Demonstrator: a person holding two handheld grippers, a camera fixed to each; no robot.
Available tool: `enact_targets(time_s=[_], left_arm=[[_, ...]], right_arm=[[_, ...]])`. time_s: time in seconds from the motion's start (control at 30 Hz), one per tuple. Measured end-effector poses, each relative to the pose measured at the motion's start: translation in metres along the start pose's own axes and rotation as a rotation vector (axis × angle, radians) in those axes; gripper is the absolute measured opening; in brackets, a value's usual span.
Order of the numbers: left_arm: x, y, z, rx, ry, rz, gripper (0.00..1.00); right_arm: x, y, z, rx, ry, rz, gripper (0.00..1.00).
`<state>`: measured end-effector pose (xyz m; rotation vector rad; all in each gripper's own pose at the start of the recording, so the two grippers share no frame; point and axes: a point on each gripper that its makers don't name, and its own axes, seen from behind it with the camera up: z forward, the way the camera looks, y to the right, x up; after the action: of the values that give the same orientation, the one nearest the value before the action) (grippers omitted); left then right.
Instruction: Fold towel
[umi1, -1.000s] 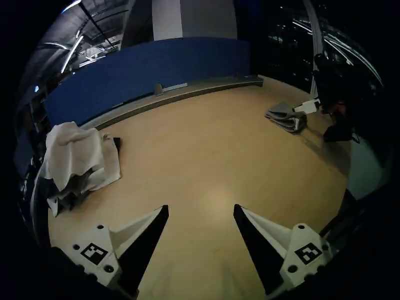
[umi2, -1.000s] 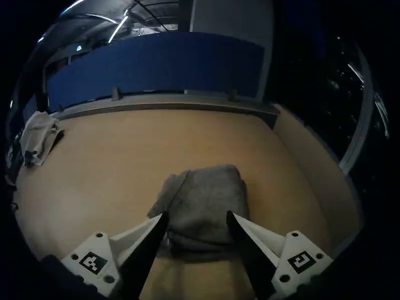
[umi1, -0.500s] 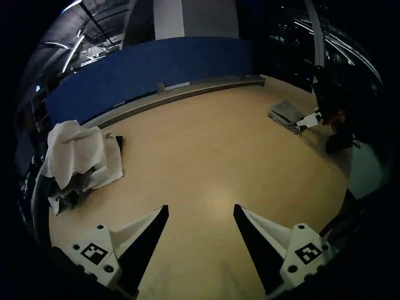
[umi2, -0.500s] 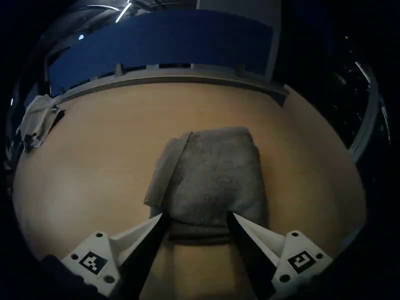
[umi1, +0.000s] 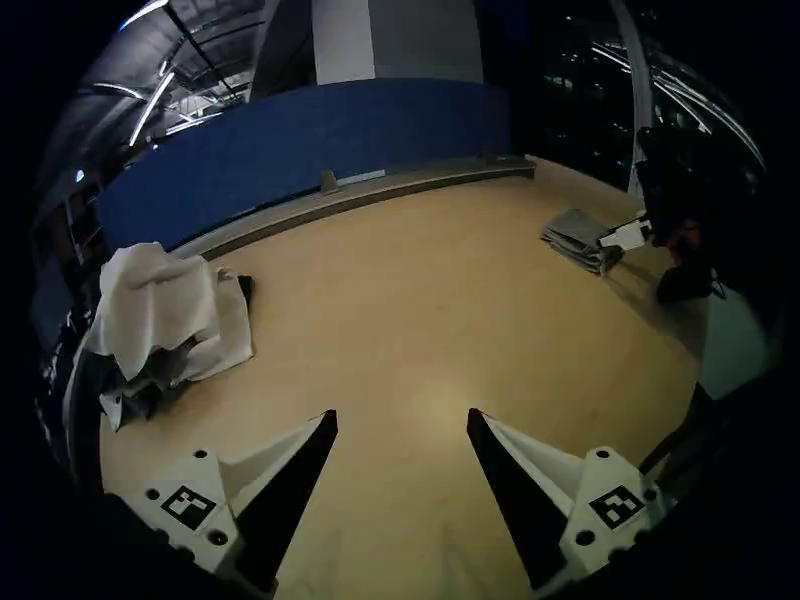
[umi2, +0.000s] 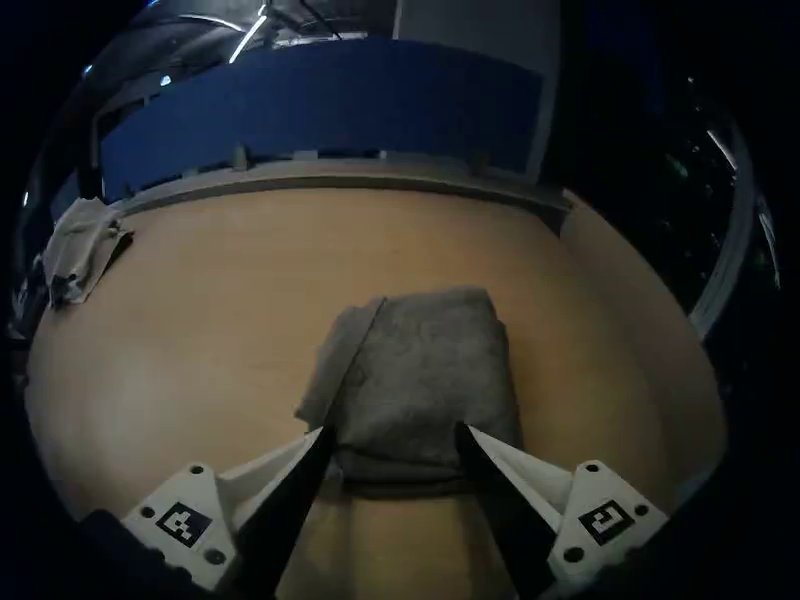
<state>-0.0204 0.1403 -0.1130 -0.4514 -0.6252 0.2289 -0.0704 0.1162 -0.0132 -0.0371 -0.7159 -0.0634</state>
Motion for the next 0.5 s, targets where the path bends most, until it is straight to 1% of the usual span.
enact_targets(time_s=[0.07, 0.2, 0.27, 0.37, 0.5], left_arm=[[0.003, -0.004, 0.0, 0.011, 0.011, -0.011, 0.96], [0.009, -0.011, -0.001, 0.035, 0.037, -0.038, 0.97], [0.012, -0.015, -0.001, 0.045, 0.049, -0.05, 0.97], [0.016, -0.019, -0.001, 0.056, 0.065, -0.063, 0.97], [0.022, -0.027, -0.001, 0.075, 0.089, -0.073, 0.97]], right_arm=[[0.011, -0.001, -0.009, -0.006, 0.041, 0.019, 1.0], [0.029, -0.001, -0.025, -0.017, 0.113, 0.066, 1.0], [0.036, -0.001, -0.031, -0.022, 0.139, 0.081, 1.0], [0.046, -0.004, -0.039, -0.019, 0.172, 0.092, 1.0], [0.061, -0.015, -0.05, -0.007, 0.217, 0.089, 1.0]])
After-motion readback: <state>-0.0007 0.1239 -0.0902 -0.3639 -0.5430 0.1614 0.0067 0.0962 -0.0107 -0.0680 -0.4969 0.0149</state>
